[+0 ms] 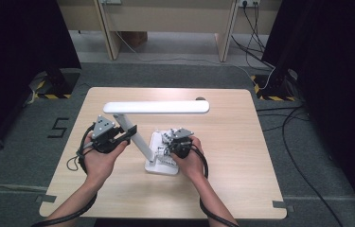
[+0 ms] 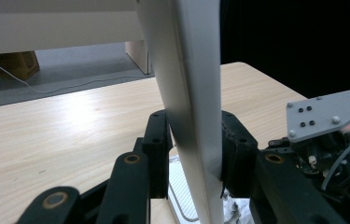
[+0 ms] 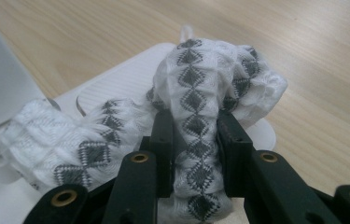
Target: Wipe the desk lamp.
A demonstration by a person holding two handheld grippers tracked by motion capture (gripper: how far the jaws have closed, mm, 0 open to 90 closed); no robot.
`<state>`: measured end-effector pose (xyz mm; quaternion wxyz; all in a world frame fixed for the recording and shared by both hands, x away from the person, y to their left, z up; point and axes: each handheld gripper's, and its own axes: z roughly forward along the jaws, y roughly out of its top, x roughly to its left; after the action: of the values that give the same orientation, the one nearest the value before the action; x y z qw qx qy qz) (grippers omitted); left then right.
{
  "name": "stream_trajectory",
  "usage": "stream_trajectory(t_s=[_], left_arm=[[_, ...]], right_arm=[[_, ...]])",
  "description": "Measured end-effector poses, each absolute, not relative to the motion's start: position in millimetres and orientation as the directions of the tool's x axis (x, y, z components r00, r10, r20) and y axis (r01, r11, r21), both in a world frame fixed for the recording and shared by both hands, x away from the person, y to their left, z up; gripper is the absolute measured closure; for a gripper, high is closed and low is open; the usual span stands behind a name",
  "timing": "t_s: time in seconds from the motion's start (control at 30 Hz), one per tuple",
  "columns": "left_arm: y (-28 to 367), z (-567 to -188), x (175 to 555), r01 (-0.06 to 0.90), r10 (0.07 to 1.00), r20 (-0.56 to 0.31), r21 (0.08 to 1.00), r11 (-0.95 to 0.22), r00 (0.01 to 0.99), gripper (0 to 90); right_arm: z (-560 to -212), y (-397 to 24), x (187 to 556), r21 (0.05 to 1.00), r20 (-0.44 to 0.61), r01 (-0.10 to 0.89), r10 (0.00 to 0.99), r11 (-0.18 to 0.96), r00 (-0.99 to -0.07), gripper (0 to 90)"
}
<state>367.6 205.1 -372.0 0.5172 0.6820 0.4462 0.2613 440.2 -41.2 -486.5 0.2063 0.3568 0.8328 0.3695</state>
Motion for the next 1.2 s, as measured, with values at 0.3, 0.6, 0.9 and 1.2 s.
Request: stream_trajectory(t_s=[0.3, 0.6, 0.9, 1.2], left_arm=[[204.1, -371.7, 367.2, 0.340, 0.883, -0.103, 0.938, -0.068, 0.459, 67.5], [203.8, -371.8, 367.1, 0.337, 0.883, -0.099, 0.939, -0.069, 0.458, 67.5], [203.7, -371.8, 366.0, 0.336, 0.883, -0.099, 0.939, -0.069, 0.459, 67.4], [203.9, -371.8, 365.1, 0.337, 0.882, -0.100, 0.939, -0.069, 0.460, 67.2]], right_arm=[[-467.4, -38.4, 439.9, 0.803, -0.089, 0.406, 0.761, 0.436, -0.642, 72.5], [-485.2, -54.2, 443.4, 0.744, -0.133, 0.453, 0.773, 0.491, -0.620, 72.5], [-484.8, -72.2, 446.6, 0.731, -0.194, 0.473, 0.815, 0.492, -0.547, 72.5], [-472.7, -63.4, 451.6, 0.770, -0.179, 0.448, 0.827, 0.455, -0.533, 72.4]])
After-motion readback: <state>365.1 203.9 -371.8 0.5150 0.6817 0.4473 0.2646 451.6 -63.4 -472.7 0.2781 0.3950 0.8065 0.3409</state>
